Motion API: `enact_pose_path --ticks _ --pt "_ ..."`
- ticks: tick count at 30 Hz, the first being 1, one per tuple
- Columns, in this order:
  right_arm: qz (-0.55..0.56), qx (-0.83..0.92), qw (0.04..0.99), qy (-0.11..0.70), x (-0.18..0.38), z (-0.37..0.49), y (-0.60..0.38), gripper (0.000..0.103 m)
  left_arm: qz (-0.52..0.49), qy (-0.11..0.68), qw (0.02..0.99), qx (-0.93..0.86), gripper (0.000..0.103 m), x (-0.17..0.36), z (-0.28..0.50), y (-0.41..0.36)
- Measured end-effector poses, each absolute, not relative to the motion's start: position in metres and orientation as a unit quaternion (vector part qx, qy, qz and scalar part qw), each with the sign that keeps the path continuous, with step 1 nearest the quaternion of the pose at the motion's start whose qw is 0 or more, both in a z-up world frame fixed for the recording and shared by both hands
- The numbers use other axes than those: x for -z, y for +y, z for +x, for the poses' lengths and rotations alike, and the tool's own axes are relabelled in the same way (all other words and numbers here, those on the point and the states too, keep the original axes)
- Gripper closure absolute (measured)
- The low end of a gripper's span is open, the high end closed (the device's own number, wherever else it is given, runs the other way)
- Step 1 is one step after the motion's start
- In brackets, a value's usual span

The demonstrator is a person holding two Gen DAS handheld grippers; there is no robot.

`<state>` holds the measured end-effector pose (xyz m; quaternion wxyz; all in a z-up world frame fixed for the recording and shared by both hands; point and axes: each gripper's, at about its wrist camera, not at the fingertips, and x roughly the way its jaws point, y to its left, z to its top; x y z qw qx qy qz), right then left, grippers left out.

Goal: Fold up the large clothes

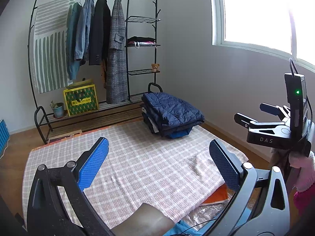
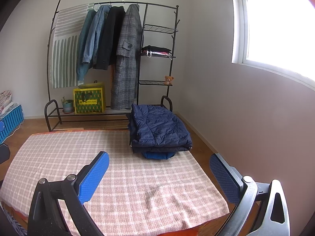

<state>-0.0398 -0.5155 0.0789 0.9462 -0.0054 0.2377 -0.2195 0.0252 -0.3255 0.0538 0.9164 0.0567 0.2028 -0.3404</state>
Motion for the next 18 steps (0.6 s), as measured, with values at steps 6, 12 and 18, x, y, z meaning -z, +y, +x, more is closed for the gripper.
enact_pose_path --ticks 6,12,18 --pt "-0.009 0.221 0.946 0.239 -0.078 -0.040 -0.516 0.000 0.066 0.197 0.919 0.335 0.000 -0.050 0.018 -0.329" --pt "-0.011 0.219 0.945 0.243 -0.075 -0.039 -0.515 0.000 0.066 0.199 0.917 0.340 0.000 -0.048 0.019 -0.326" --pt "-0.008 0.220 0.943 0.249 -0.072 -0.038 -0.515 0.000 0.061 0.198 0.921 0.329 0.000 -0.044 0.019 -0.318"
